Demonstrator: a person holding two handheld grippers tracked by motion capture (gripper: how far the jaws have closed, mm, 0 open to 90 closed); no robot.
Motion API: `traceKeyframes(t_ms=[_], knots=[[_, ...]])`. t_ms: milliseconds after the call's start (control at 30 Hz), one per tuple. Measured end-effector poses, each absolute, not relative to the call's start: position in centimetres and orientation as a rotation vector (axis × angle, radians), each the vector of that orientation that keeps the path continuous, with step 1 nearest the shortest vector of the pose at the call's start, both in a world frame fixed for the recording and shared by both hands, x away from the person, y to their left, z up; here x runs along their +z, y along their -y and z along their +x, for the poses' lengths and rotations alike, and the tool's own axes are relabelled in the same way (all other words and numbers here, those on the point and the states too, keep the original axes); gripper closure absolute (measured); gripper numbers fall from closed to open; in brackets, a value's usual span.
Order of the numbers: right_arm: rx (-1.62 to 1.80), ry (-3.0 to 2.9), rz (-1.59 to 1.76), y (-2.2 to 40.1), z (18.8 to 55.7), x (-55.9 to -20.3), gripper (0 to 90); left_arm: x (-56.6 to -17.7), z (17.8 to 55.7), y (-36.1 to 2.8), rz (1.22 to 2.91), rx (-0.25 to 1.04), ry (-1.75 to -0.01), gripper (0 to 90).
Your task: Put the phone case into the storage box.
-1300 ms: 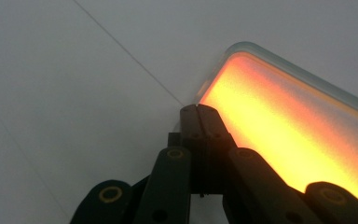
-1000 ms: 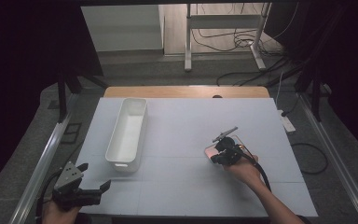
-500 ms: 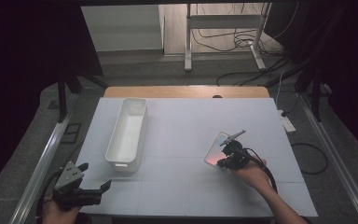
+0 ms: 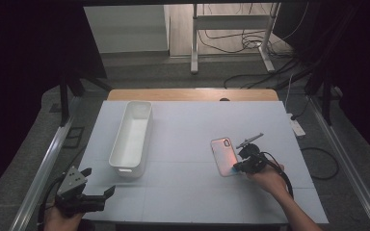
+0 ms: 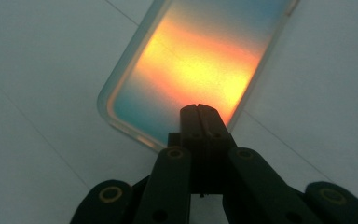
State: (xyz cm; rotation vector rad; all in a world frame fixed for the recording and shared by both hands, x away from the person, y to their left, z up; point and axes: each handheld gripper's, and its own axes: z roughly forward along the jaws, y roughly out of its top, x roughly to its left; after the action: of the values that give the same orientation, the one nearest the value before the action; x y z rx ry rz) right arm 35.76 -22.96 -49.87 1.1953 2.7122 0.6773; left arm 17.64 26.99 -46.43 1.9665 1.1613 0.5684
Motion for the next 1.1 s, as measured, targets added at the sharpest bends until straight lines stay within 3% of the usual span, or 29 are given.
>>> traceKeyframes(t_ms=[633, 1100], knots=[[0.736, -2.637, 1.217, 23.6, 35.9, -48.7, 87.8, -46.4, 17.7, -27.0, 1.965, 0.568, -1.161, 2.2], [0.833, -2.542, 1.209, 24.3, 35.7, -46.6, 41.5, -46.4, 17.7, -26.9, 1.968, 0.566, -1.162, 2.3]])
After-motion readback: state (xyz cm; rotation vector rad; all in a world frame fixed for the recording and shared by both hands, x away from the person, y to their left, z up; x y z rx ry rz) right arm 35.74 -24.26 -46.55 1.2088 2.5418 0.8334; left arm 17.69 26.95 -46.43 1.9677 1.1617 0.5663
